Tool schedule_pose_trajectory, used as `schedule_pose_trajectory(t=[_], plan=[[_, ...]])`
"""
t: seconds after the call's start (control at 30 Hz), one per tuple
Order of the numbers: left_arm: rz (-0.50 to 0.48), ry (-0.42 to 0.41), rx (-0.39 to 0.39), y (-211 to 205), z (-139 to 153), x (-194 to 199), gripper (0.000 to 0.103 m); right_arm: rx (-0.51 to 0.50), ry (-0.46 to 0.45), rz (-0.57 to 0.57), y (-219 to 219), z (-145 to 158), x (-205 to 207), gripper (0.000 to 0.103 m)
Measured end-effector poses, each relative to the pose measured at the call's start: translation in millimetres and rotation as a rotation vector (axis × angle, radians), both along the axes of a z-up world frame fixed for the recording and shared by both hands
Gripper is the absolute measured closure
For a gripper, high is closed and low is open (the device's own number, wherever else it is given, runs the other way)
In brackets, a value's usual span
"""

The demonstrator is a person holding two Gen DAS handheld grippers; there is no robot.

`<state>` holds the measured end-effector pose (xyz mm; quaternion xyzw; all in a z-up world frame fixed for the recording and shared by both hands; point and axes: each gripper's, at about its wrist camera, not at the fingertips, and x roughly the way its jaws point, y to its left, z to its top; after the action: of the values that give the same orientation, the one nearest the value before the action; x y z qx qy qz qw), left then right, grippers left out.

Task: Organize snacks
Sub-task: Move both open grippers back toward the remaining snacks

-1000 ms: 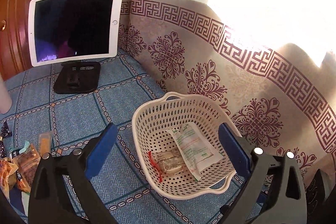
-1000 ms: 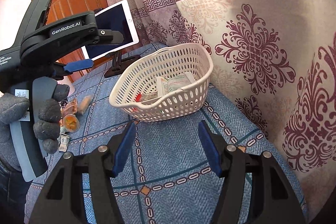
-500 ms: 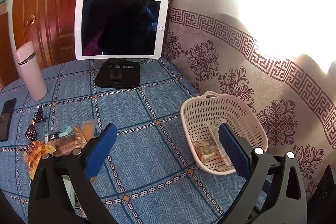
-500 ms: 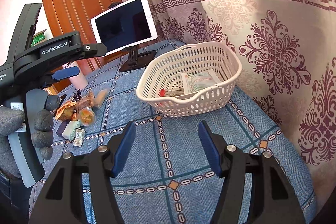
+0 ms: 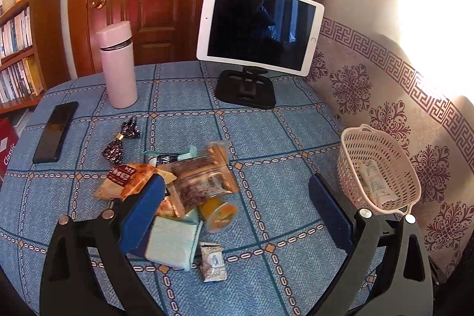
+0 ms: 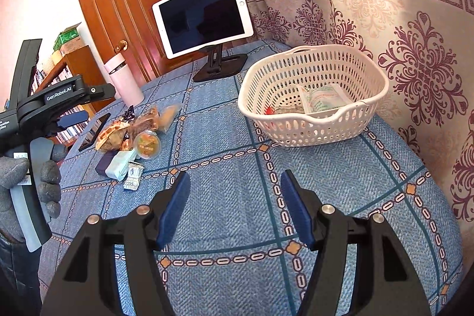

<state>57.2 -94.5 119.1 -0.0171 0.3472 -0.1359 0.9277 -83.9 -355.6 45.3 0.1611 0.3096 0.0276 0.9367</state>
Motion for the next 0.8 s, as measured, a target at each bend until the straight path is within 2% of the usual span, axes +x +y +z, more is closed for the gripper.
schedule_pose_trajectory(t=[0.1, 0.37, 0.6, 0.8], plan=[[0.049, -0.002, -0.011, 27, 2, 1, 0.004, 0.000, 0.005, 0.013, 7, 0, 2, 0.034], [0.157, -0.018, 0.026, 81, -1, -4, 0.003, -0.021, 0.020, 0.067, 30, -2, 6, 0.034], [0.234, 0.067, 0.008, 116, -32, 6, 0.003, -0.030, 0.035, 0.095, 46, -6, 8, 0.034], [0.251, 0.147, -0.012, 116, -60, 15, 0.003, -0.030, 0.041, 0.108, 53, -9, 9, 0.034]])
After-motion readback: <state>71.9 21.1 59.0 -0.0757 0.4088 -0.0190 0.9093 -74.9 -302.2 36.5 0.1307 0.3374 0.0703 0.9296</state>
